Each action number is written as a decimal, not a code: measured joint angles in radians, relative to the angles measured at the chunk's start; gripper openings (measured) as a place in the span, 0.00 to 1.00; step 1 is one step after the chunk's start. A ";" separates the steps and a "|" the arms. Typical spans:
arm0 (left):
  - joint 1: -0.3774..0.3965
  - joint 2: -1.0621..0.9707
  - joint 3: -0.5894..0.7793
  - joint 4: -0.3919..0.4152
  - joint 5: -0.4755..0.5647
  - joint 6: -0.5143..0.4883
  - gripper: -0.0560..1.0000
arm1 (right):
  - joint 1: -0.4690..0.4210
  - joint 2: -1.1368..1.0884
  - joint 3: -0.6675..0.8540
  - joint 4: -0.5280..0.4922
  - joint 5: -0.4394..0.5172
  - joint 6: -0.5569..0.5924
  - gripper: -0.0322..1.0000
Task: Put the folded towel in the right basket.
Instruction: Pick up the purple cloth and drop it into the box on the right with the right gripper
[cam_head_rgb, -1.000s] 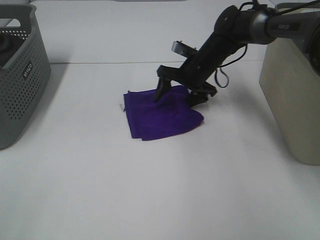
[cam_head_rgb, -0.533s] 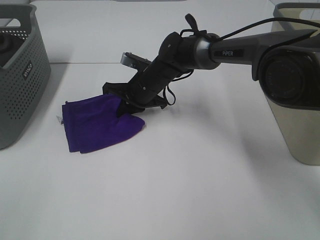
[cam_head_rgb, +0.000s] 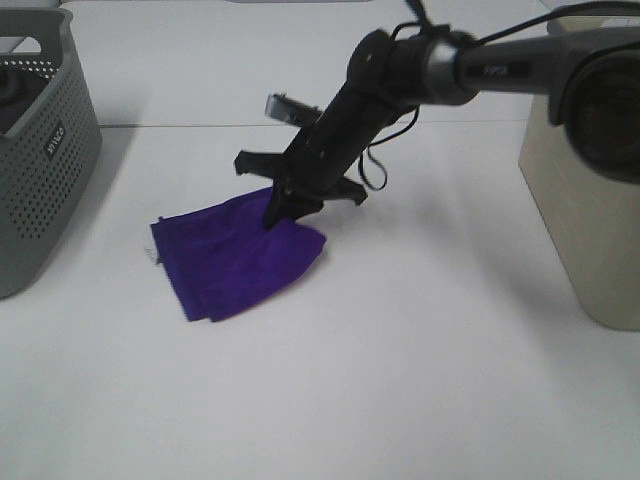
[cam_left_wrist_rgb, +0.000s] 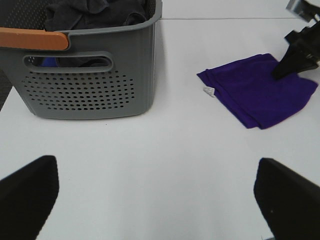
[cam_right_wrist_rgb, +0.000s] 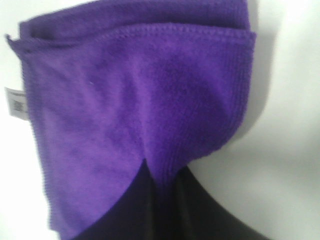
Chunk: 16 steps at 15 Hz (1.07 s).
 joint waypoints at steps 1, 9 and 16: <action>0.000 0.000 0.000 0.000 0.000 0.000 0.99 | -0.037 -0.065 0.000 0.000 0.039 0.001 0.09; 0.000 0.000 0.000 0.000 0.000 0.000 0.99 | -0.500 -0.607 0.000 -0.146 0.209 0.001 0.09; 0.000 0.000 0.000 0.000 0.000 0.000 0.99 | -0.859 -0.603 0.000 -0.267 0.272 0.000 0.09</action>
